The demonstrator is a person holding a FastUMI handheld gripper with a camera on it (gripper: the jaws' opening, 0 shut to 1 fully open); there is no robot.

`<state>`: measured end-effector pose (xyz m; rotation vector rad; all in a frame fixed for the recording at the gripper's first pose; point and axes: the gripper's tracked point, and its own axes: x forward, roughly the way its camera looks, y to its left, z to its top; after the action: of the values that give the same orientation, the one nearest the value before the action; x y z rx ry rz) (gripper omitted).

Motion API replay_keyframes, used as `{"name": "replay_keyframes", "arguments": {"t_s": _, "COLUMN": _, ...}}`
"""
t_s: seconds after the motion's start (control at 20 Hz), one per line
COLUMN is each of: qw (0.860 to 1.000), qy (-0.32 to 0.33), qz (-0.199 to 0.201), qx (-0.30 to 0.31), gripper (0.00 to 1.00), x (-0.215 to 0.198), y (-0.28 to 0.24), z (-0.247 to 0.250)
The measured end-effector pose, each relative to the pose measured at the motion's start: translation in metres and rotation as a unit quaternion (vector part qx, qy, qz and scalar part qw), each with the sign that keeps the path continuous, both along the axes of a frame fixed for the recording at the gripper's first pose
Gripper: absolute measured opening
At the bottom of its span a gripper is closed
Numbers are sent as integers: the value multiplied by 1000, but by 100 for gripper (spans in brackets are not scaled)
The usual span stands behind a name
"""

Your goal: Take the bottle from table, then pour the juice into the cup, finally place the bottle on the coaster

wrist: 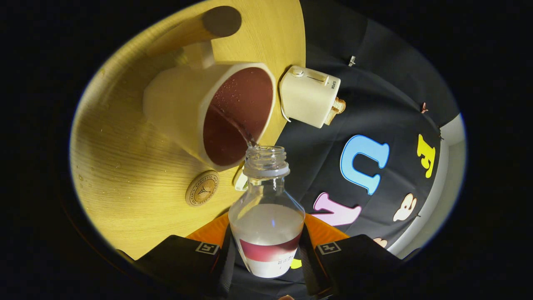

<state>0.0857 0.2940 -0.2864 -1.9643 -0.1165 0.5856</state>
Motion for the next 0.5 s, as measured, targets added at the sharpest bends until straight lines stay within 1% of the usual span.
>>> {"name": "replay_keyframes", "arguments": {"t_s": 0.2, "qw": 1000, "qy": -2, "qz": 2, "qx": -6, "gripper": 70, "x": 3, "y": -1, "z": 1}}
{"name": "replay_keyframes", "arguments": {"t_s": 0.35, "qw": 1000, "qy": -7, "qz": 20, "qx": -17, "gripper": 70, "x": 3, "y": 5, "z": 3}}
{"name": "replay_keyframes", "arguments": {"t_s": 0.5, "qw": 998, "qy": -16, "qz": 50, "qx": -38, "gripper": 70, "x": 3, "y": 14, "z": 7}}
